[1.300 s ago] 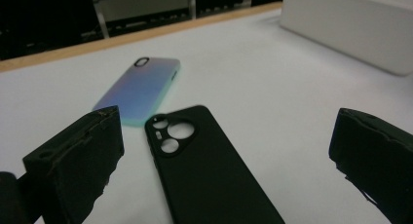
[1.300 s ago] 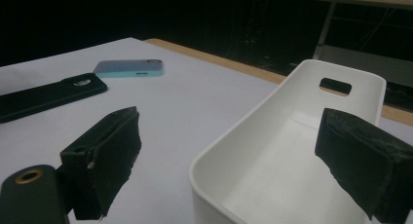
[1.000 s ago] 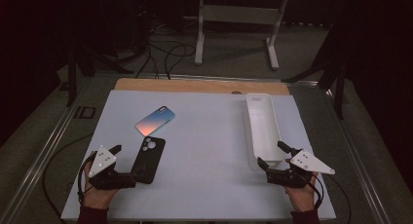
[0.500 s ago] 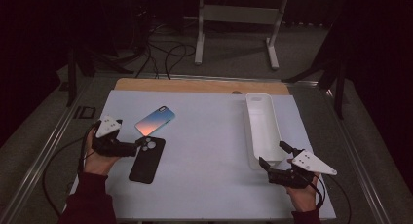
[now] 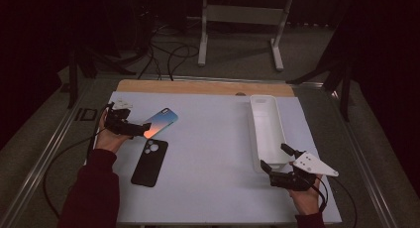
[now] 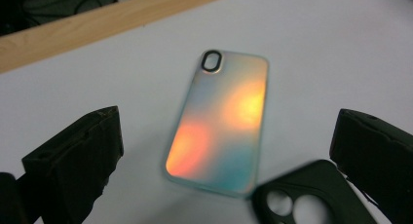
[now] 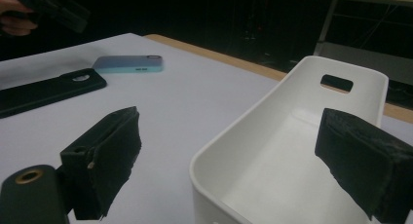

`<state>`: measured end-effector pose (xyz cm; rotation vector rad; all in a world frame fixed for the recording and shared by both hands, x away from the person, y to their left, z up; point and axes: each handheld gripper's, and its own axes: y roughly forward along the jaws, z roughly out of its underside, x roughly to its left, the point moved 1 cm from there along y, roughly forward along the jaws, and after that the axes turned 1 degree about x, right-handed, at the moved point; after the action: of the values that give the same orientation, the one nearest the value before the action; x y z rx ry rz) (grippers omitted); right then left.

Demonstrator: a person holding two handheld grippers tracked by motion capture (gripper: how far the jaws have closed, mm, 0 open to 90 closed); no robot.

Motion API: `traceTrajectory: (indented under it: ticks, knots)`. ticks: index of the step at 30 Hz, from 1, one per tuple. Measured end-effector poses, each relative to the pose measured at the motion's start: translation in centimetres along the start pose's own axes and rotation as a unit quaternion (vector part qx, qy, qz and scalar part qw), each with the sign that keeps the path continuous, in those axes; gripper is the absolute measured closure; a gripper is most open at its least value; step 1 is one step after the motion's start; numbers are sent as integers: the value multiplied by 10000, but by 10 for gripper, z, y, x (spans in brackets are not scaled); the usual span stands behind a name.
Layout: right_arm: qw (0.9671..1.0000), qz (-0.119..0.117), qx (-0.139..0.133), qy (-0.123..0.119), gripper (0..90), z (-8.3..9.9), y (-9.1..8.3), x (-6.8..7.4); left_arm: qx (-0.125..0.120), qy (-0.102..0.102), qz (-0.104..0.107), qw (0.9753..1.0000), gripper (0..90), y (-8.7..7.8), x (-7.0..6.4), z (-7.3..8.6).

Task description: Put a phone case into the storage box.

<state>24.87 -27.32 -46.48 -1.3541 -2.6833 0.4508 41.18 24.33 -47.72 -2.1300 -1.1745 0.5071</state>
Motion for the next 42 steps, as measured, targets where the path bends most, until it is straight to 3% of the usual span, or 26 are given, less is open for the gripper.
traceTrajectory:
  ticks: [5, 14, 20, 24, 25, 31, 34, 42]
  knots:
    - [10000, 1, -8, -13, 90, 0, 0, 0, 283, -156, -37, 9995, 0, 24, 7, -6]
    - [10000, -23, 10, 9, 90, 0, 1, 0, 625, -235, -89, 9977, 0, 60, 7, -7]
    - [10000, 18, -27, 68, 90, 0, -1, -2, 922, -355, 21, 9951, 0, 79, 6, 0]
    - [10000, 27, -32, 66, 90, 0, -1, -3, 936, -516, 157, 9941, 1, 84, 6, 2]
    - [10000, 27, -29, 59, 90, 0, -1, -3, 934, -501, 229, 9941, 21, 84, 5, 2]
    - [10000, 24, -40, 51, 90, -1, -2, -3, 1074, -192, 185, 9939, 60, 85, 0, 3]
    - [10000, 28, -40, 49, 90, -1, -2, -3, 1189, 107, 62, 9928, 69, 85, -5, 3]
    - [10000, 39, -45, 55, 90, -2, -2, -1, 1294, 170, 59, 9914, 133, 82, -10, 2]
